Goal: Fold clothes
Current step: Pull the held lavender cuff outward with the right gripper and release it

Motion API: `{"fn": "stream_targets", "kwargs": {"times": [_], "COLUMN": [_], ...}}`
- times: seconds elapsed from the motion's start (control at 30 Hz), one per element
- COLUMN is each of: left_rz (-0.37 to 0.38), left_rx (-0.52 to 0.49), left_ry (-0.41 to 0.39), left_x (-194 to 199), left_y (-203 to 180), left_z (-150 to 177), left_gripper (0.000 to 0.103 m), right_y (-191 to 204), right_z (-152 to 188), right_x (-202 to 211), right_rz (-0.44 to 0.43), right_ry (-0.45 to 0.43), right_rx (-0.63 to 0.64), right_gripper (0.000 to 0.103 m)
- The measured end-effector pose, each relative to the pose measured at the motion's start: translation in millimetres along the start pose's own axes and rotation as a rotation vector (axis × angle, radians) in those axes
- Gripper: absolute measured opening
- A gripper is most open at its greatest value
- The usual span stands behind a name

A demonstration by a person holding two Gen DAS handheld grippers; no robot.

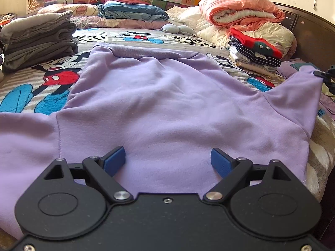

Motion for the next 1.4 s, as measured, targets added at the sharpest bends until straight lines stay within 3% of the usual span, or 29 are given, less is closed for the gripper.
{"fn": "stream_targets", "kwargs": {"times": [0.2, 0.4, 0.47, 0.53, 0.6, 0.63, 0.67, 0.87, 0.9, 0.93, 0.97, 1.07, 1.1, 1.17, 1.23, 1.3, 1.37, 1.4], "left_rz": [-0.012, -0.017, -0.018, -0.020, -0.021, -0.021, -0.023, -0.025, -0.025, -0.025, -0.025, -0.022, -0.021, -0.018, -0.016, -0.014, -0.012, -0.012], "left_rx": [-0.015, -0.022, -0.025, -0.028, -0.028, -0.029, -0.031, -0.036, -0.037, -0.037, -0.037, -0.036, -0.037, -0.037, -0.036, -0.036, -0.036, -0.036], "left_ry": [0.000, 0.001, 0.002, 0.003, 0.003, 0.003, 0.003, 0.005, 0.005, 0.005, 0.005, 0.004, 0.005, 0.005, 0.006, 0.008, 0.008, 0.008], "left_x": [-0.2, -0.6, -1.0, -1.2, -1.0, -1.1, -1.2, -1.9, -2.0, -2.2, -2.1, -1.8, -1.8, -1.7, -1.5, -1.6, -1.6, -1.5], "left_y": [-1.8, -3.1, -3.7, -4.3, -5.0, -5.4, -5.8, -6.0, -6.1, -6.1, -5.8, -5.5, -5.6, -5.6, -5.5, -5.4, -5.4, -5.3], "left_z": [0.9, 1.4, 1.2, 1.1, 1.2, 1.3, 1.3, 1.6, 1.6, 1.5, 1.5, 1.6, 1.7, 1.6, 1.4, 1.2, 1.1, 1.1], "left_gripper": [0.090, 0.090, 0.091, 0.091, 0.091, 0.091, 0.091, 0.091, 0.091, 0.091, 0.091, 0.091, 0.091, 0.092, 0.092, 0.092, 0.092, 0.092], "right_y": [-61.0, -76.7, -85.5, -102.4, -115.5, -119.2, -122.9, -128.6, -125.7, -119.6, -113.2, -82.8, -81.4, -80.4, -94.0, -99.2, -99.8, -98.7], "right_z": [3.7, 6.9, 7.5, 8.9, 8.3, 7.2, 6.1, -5.8, -7.9, -8.6, -9.0, -20.9, -23.6, -28.3, -25.1, -20.1, -18.1, -17.0], "right_x": [17.0, 10.5, 3.6, -2.2, 1.7, 2.2, 2.4, -21.1, -28.2, -35.5, -42.8, -37.8, -40.5, -47.9, -63.8, -68.5, -62.4, -59.4], "right_rz": [0.079, 0.072, 0.094, 0.124, 0.089, 0.094, 0.102, 0.076, 0.064, 0.054, 0.045, -0.134, -0.130, -0.101, 0.019, 0.138, 0.129, 0.141], "right_ry": [-0.013, 0.002, 0.048, 0.100, 0.087, 0.070, 0.053, 0.033, 0.046, 0.075, 0.106, 0.033, 0.027, 0.025, 0.092, 0.104, 0.085, 0.066], "right_rx": [-0.113, -0.149, -0.174, -0.250, -0.338, -0.348, -0.354, -0.349, -0.326, -0.283, -0.238, -0.125, -0.096, -0.033, -0.024, 0.034, 0.026, 0.036], "right_gripper": [0.007, 0.007, 0.008, 0.025, 0.040, 0.058, 0.062, 0.061, 0.053, 0.020, 0.014, 0.013, 0.013, 0.013, 0.019, 0.021, 0.031, 0.043]}}
Point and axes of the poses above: each gripper's, at about its wrist camera, not at the fingertips, and x roughly against the way its jaws point, y to its left, z to its underside, the point moved 4 cm from there along -x, roughly the way its jaws point, and after that the axes turned 11 degrees about -x, right-handed, at the moved point
